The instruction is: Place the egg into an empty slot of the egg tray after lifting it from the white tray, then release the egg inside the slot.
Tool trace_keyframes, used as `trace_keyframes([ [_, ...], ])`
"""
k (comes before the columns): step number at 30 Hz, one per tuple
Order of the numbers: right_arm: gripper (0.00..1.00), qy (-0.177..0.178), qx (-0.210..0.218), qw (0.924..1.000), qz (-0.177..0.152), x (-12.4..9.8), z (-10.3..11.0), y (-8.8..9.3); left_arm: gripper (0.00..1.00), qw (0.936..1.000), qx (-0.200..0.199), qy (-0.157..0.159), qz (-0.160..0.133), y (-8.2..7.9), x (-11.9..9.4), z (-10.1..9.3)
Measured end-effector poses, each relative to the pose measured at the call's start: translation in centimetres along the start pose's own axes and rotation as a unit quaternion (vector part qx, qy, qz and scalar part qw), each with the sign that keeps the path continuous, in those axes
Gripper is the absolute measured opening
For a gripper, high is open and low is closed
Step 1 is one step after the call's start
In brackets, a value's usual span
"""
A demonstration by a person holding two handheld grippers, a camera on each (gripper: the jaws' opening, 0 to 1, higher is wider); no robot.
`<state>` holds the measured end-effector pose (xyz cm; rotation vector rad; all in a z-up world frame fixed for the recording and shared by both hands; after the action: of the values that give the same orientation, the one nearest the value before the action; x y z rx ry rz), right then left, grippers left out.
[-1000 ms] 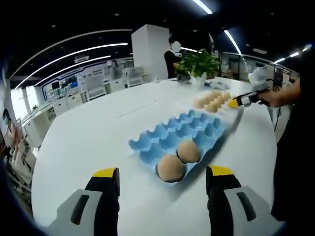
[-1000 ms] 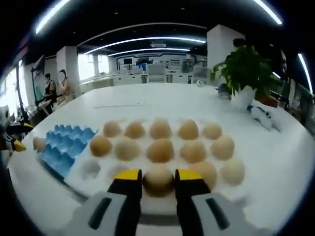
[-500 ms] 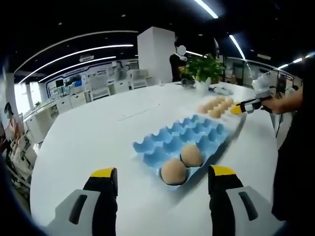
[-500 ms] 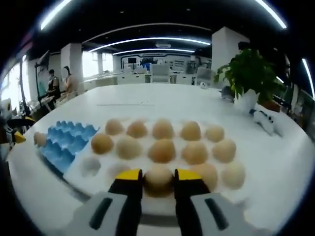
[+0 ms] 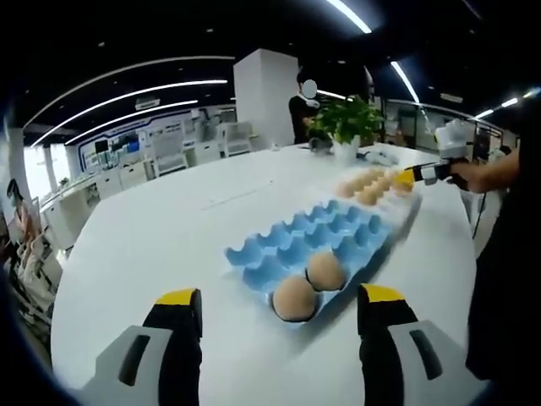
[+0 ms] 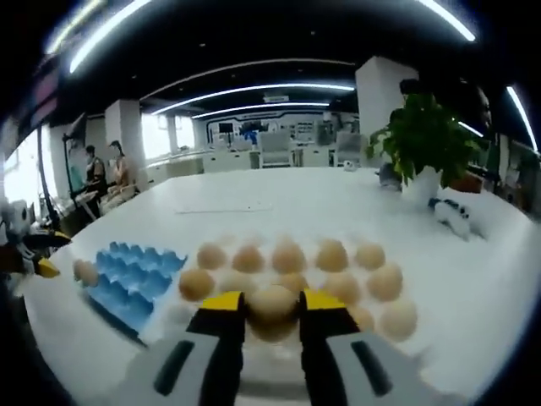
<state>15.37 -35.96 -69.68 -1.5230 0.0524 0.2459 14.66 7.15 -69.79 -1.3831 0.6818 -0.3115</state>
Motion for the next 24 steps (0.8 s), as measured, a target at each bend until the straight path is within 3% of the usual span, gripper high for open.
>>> trace_keyframes([
  [13,0.25,-0.102,0.004,0.9947,-0.013,1.5,5.8,-1.1,0.75,0.9999,0.006,0.009,-0.004,-0.3,0.4,-0.2],
  [24,0.25,-0.203,0.009,0.9791,0.006,2.6,10.9,-0.2,0.75,0.9999,0.009,0.011,-0.003,-0.3,0.2,-0.2],
])
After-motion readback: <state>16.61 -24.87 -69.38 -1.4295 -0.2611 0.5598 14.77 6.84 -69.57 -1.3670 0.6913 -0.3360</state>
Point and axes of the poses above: the point that each gripper's makers call its tool centre point, and the gripper's own axes: x roughly forward along the fingers, z roughly to its left, y roughly out of its underside, the point moved 10 cm from there along -x, roughly backward along the fingers, and after that the axes turned 11 degrees about -z, right-handed, at the moved point
